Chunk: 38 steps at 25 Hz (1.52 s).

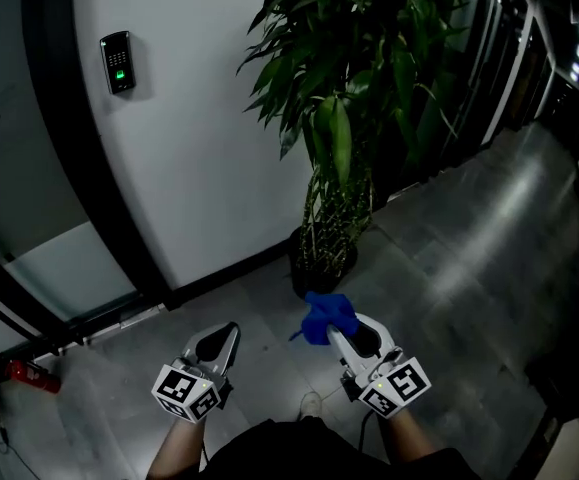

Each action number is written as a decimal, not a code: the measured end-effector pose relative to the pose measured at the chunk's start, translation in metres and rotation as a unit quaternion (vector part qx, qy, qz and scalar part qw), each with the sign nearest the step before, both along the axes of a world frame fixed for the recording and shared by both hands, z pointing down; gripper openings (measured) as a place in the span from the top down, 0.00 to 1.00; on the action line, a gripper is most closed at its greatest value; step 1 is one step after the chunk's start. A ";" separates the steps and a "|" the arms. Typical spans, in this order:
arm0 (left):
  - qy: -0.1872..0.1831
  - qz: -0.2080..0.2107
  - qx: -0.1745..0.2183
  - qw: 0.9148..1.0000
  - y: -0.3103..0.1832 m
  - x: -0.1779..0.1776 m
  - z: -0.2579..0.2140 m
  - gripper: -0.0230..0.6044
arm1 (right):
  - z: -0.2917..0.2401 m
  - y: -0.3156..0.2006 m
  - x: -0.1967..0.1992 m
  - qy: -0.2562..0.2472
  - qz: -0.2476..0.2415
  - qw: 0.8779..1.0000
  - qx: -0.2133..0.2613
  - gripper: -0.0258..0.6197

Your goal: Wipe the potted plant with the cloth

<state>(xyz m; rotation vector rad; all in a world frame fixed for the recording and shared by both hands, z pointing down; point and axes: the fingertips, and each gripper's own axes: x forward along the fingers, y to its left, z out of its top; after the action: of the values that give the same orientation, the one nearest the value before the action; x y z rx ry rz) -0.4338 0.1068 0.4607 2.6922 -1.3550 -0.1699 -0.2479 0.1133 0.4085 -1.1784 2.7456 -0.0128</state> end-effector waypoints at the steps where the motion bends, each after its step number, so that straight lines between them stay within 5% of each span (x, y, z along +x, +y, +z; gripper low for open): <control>1: -0.004 0.002 0.005 1.000 -0.010 0.009 -0.006 0.95 | -0.001 -0.011 0.009 -0.002 -0.002 1.000 0.005 0.79; 6: -0.020 0.013 0.029 0.999 -0.054 0.047 -0.026 0.95 | -0.007 -0.065 0.065 -0.025 0.005 1.000 0.006 0.79; 17: -0.041 0.003 0.009 0.999 -0.145 0.121 -0.015 0.95 | -0.035 -0.134 0.138 -0.043 -0.009 0.998 0.043 0.79; 24: -0.034 0.027 0.012 0.999 -0.193 0.156 -0.029 0.95 | -0.067 -0.154 0.140 -0.041 -0.025 0.995 0.087 0.79; 28: -0.016 0.026 0.045 0.999 -0.232 0.155 -0.052 0.95 | -0.089 -0.160 0.118 -0.043 -0.039 0.992 0.110 0.79; 33: -0.043 0.123 0.064 0.989 -0.279 0.174 -0.062 0.95 | -0.124 -0.179 0.088 -0.038 -0.050 0.987 0.146 0.79; 38: 0.000 0.198 0.058 0.978 -0.313 0.192 -0.081 0.95 | -0.157 -0.191 0.060 -0.022 -0.061 0.982 0.176 0.79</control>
<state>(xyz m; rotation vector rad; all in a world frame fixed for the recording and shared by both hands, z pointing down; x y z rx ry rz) -0.2416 -0.2064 0.3796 2.9881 -0.8023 -0.2136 -0.1875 -0.0781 0.2518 -0.9028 2.6298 0.4104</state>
